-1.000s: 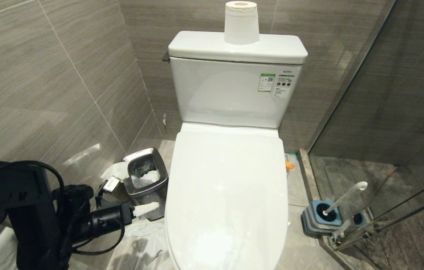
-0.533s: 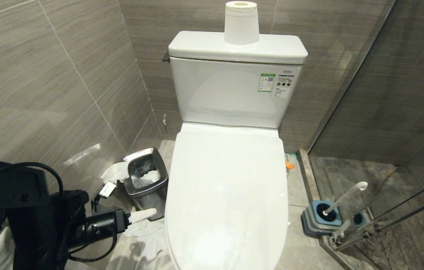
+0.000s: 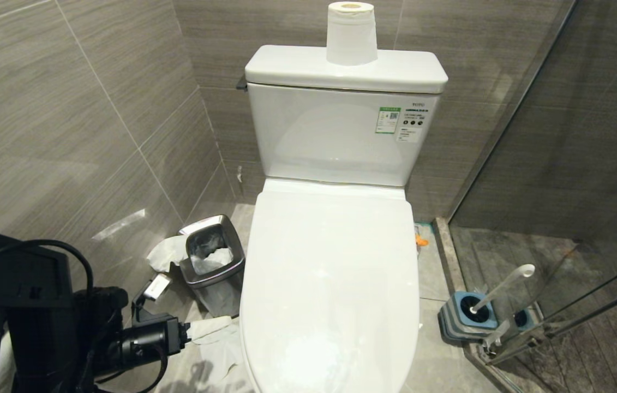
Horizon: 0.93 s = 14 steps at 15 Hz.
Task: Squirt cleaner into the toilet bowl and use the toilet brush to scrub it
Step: Use the left hand to lift the toilet lid slightly
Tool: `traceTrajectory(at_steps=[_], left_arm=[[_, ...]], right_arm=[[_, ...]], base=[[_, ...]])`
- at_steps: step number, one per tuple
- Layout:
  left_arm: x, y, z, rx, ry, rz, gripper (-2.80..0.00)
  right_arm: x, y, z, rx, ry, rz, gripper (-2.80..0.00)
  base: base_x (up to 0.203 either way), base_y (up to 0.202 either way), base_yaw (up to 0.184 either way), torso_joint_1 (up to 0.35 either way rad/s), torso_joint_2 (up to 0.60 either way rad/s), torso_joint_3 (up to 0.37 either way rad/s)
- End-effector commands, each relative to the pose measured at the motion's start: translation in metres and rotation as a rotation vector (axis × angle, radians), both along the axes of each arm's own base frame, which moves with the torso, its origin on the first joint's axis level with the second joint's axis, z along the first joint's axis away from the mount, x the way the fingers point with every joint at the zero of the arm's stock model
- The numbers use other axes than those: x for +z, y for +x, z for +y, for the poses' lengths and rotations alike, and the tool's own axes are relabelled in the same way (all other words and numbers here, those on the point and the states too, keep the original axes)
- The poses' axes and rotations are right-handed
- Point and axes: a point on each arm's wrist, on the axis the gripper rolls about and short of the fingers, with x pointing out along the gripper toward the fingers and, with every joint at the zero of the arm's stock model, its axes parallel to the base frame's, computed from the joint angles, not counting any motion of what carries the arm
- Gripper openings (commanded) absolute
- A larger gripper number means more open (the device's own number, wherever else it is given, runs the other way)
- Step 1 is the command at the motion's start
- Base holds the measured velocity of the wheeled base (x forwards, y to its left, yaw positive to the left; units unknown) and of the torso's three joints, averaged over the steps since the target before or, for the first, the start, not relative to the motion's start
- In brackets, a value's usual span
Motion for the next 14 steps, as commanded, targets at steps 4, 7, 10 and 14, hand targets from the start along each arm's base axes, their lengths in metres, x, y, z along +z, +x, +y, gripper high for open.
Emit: traceTrajectory(at_steps=[4, 7, 10, 14], left_arm=[[0.011, -0.010, -0.013, -0.054, -0.011, -0.007, 0.00], [0.013, -0.010, -0.017, -0.066, -0.011, -0.012, 0.00], [0.009, -0.012, -0.022, -0.074, -0.001, -0.001, 0.00], [0.006, -0.012, -0.032, -0.075, 0.022, -0.004, 0.00]], right_arm=[[0.000, 0.000, 0.000, -0.001, 0.000, 0.001, -2.80], [0.000, 0.000, 0.000, 0.001, 0.000, 0.001, -2.80], [0.000, 0.000, 0.000, 0.001, 0.001, 0.001, -2.80], [0.000, 0.000, 0.000, -0.001, 0.000, 0.001, -2.80]], base=[[0.000, 0.000, 0.000, 0.000, 0.00, 0.000], [0.000, 0.000, 0.000, 0.000, 0.00, 0.000], [0.000, 0.000, 0.000, 0.000, 0.00, 0.000], [0.000, 0.000, 0.000, 0.000, 0.00, 0.000]])
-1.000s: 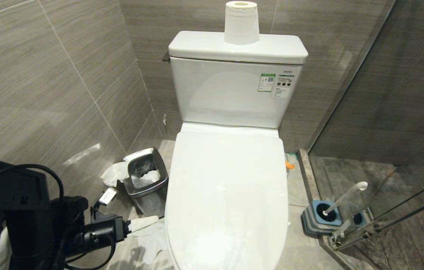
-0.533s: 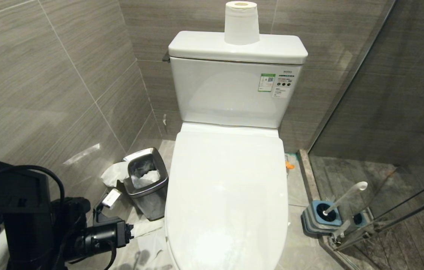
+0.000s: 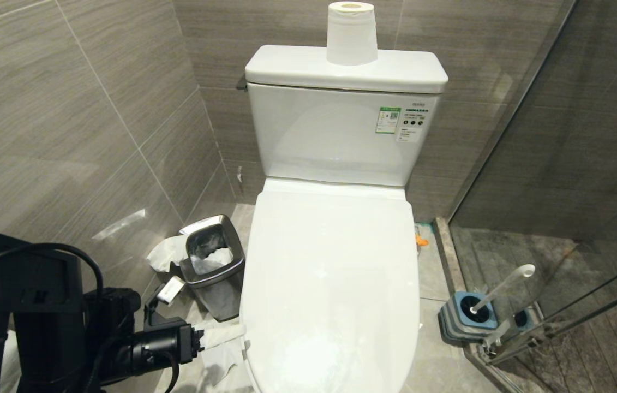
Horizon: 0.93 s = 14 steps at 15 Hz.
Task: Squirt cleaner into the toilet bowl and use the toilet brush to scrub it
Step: Use the left hand to lift the toilet lid slightly
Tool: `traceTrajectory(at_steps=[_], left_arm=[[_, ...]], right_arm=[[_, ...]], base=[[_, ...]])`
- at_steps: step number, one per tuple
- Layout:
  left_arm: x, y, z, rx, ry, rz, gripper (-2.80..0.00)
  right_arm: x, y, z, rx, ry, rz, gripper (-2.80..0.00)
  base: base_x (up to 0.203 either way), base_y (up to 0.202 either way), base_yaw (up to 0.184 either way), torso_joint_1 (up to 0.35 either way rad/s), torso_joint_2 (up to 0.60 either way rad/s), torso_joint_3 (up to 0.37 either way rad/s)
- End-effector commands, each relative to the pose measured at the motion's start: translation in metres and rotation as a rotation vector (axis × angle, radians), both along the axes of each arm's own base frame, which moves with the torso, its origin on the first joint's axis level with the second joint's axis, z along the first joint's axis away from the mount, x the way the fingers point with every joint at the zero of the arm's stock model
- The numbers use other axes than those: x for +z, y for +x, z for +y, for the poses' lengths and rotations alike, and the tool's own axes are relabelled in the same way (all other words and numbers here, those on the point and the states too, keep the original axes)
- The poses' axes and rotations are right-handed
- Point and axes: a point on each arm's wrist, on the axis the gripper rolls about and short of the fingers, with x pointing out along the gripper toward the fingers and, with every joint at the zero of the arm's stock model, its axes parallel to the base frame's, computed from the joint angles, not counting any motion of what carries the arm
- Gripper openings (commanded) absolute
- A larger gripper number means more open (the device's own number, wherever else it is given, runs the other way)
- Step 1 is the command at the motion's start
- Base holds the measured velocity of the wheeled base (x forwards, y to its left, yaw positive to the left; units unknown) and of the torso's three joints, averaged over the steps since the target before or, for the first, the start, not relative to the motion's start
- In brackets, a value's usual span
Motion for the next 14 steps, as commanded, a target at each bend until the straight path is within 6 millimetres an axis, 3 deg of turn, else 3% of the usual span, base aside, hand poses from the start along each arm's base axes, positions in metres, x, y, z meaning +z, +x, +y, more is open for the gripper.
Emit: traceTrajectory(at_steps=[1, 7, 14], left_arm=[[-0.001, -0.001, -0.008, -0.021, 0.004, -0.001, 0.00], [-0.002, -0.003, -0.020, -0.041, 0.026, -0.018, 0.00], [-0.019, -0.009, -0.037, -0.043, 0.141, -0.090, 0.00]], right_arm=[[0.000, 0.000, 0.000, 0.000, 0.000, 0.001, -2.80], [0.000, 0.000, 0.000, -0.001, 0.000, 0.001, -2.80], [0.000, 0.000, 0.000, 0.000, 0.000, 0.001, -2.80]], base=[[0.000, 0.000, 0.000, 0.000, 0.00, 0.000], [0.000, 0.000, 0.000, 0.000, 0.00, 0.000], [0.000, 0.000, 0.000, 0.000, 0.00, 0.000]])
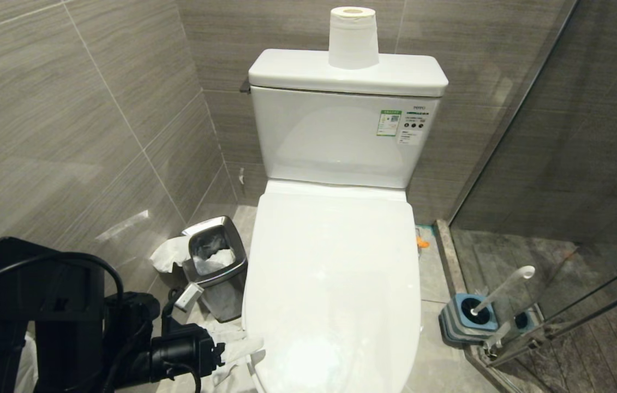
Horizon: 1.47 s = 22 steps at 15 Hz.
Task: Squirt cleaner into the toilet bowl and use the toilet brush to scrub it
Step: Use the left hand to lift the toilet lid slightly
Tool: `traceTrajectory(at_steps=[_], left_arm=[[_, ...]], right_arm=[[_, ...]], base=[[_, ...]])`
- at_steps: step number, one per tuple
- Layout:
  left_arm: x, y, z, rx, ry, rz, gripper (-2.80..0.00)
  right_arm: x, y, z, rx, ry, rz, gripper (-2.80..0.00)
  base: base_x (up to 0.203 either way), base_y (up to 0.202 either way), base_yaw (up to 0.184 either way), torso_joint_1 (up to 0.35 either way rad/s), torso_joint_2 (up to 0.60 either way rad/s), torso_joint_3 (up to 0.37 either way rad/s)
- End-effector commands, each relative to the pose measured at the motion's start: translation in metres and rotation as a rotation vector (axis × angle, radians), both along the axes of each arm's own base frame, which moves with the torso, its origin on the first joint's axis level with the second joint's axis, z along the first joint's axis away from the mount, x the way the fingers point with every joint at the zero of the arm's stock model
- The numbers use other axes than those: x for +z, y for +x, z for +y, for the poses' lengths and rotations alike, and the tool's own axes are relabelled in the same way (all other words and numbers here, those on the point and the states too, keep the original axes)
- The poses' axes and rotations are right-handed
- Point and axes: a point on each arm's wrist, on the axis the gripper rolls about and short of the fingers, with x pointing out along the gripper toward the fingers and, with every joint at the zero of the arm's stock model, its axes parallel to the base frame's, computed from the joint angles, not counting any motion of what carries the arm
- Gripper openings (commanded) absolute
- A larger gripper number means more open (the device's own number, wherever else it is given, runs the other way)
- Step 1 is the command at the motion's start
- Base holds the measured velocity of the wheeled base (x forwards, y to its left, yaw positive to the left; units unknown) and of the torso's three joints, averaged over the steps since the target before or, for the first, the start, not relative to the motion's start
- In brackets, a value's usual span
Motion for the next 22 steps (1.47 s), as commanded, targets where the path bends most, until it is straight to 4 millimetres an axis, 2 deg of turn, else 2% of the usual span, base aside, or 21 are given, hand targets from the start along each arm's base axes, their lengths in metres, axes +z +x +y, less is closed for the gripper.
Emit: traceTrajectory(at_steps=[1, 6, 12, 16, 22], left_arm=[[-0.006, -0.003, -0.005, -0.015, 0.009, 0.024, 0.00], [0.000, -0.006, -0.005, -0.025, -0.038, 0.089, 0.00], [0.051, -0.004, -0.006, -0.048, -0.225, 0.228, 0.00], [0.069, -0.008, -0.005, -0.067, -0.268, 0.254, 0.00], [0.106, -0.019, -0.007, -0.115, -0.348, 0.317, 0.00]], right_arm=[[0.000, 0.000, 0.000, 0.000, 0.000, 0.000, -2.80], [0.000, 0.000, 0.000, 0.000, 0.000, 0.000, -2.80], [0.000, 0.000, 0.000, 0.000, 0.000, 0.000, -2.80], [0.000, 0.000, 0.000, 0.000, 0.000, 0.000, -2.80], [0.000, 0.000, 0.000, 0.000, 0.000, 0.000, -2.80]], base=[[0.000, 0.000, 0.000, 0.000, 0.00, 0.000], [0.000, 0.000, 0.000, 0.000, 0.00, 0.000], [0.000, 0.000, 0.000, 0.000, 0.00, 0.000], [0.000, 0.000, 0.000, 0.000, 0.00, 0.000], [0.000, 0.000, 0.000, 0.000, 0.00, 0.000]])
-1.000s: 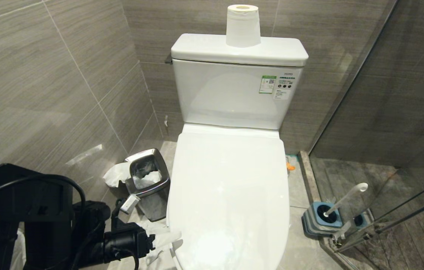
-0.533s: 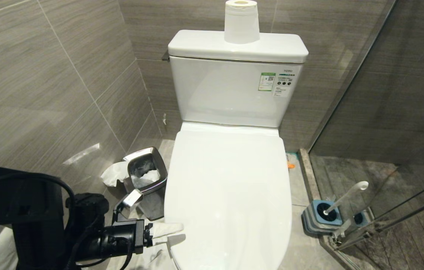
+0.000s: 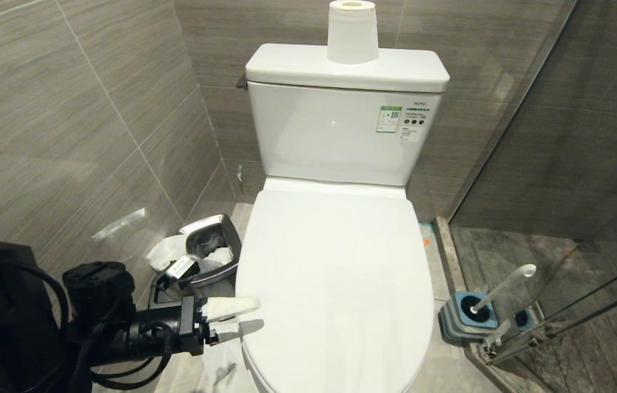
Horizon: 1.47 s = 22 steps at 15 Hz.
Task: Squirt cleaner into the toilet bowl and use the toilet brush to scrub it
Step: Use the left hand to lift the toilet lid slightly
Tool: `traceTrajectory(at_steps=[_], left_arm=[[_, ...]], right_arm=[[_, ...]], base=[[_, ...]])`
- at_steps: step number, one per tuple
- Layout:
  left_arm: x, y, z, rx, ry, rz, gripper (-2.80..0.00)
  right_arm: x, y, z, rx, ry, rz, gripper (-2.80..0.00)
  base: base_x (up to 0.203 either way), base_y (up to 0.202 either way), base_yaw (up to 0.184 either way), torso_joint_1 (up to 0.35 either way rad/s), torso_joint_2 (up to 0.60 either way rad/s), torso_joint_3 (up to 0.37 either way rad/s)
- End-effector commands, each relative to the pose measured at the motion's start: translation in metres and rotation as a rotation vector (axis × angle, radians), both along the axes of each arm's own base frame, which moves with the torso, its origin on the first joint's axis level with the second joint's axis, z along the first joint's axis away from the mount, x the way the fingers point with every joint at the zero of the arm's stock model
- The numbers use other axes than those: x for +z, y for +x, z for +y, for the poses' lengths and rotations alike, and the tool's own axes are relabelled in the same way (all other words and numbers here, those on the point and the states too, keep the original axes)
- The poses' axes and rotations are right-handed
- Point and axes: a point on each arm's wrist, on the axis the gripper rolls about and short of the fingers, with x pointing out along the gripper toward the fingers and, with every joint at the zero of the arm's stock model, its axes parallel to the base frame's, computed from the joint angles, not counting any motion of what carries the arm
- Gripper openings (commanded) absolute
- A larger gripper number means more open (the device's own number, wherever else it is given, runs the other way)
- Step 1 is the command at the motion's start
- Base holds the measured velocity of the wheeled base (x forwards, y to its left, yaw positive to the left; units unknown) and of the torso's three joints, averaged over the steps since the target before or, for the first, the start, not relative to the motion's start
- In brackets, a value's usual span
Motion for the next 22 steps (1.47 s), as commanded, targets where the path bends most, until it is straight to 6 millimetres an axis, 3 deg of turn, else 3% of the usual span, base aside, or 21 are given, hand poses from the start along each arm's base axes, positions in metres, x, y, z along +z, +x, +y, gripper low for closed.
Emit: traceTrajectory(at_steps=[1, 10, 22], left_arm=[[0.023, -0.007, 0.000, -0.012, -0.036, -0.030, 0.00], [0.090, -0.002, -0.005, -0.027, -0.167, -0.028, 0.00], [0.145, 0.008, -0.007, -0.049, -0.235, -0.202, 0.00]], right_arm=[[0.000, 0.000, 0.000, 0.000, 0.000, 0.000, -2.80], [0.000, 0.000, 0.000, 0.002, 0.000, 0.000, -2.80], [0.000, 0.000, 0.000, 0.000, 0.000, 0.000, -2.80]], base=[[0.000, 0.000, 0.000, 0.000, 0.00, 0.000], [0.000, 0.000, 0.000, 0.000, 0.00, 0.000], [0.000, 0.000, 0.000, 0.000, 0.00, 0.000]])
